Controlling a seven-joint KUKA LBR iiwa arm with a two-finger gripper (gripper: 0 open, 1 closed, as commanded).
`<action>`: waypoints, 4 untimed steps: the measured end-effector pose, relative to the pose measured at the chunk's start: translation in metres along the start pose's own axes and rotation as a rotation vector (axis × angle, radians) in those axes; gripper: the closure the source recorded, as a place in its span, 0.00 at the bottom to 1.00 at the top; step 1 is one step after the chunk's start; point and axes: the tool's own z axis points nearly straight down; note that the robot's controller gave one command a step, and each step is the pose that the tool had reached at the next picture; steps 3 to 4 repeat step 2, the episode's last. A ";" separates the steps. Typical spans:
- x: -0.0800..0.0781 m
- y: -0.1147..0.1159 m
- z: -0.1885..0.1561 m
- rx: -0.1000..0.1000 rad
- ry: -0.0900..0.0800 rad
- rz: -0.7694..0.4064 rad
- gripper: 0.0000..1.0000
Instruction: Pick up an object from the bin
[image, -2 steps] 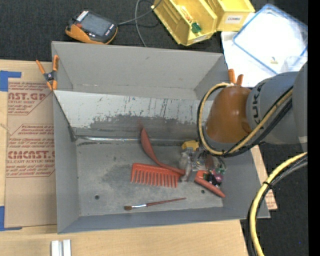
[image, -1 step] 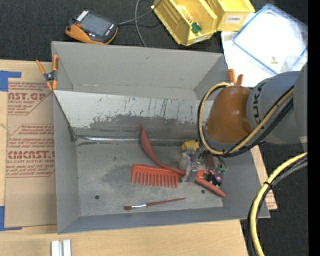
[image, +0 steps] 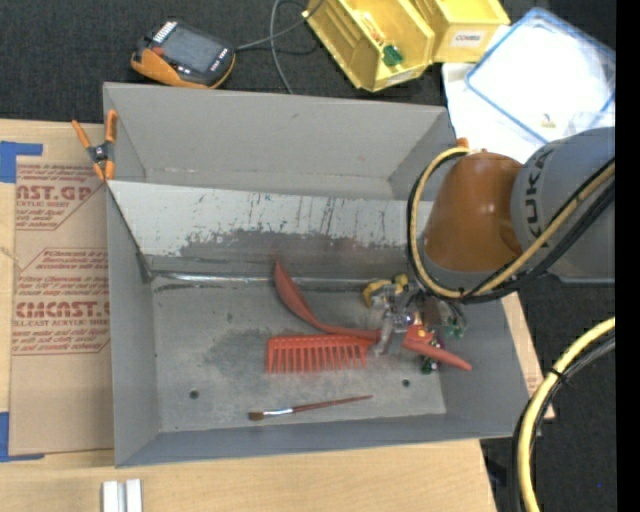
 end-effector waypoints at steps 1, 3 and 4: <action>0.000 0.000 -0.026 0.000 0.000 0.001 1.00; 0.000 0.000 -0.046 0.001 -0.001 0.001 1.00; 0.000 0.000 -0.046 0.001 -0.001 0.001 1.00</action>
Offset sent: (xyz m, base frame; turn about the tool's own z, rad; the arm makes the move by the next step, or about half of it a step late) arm 0.0004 0.0002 0.0505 0.0003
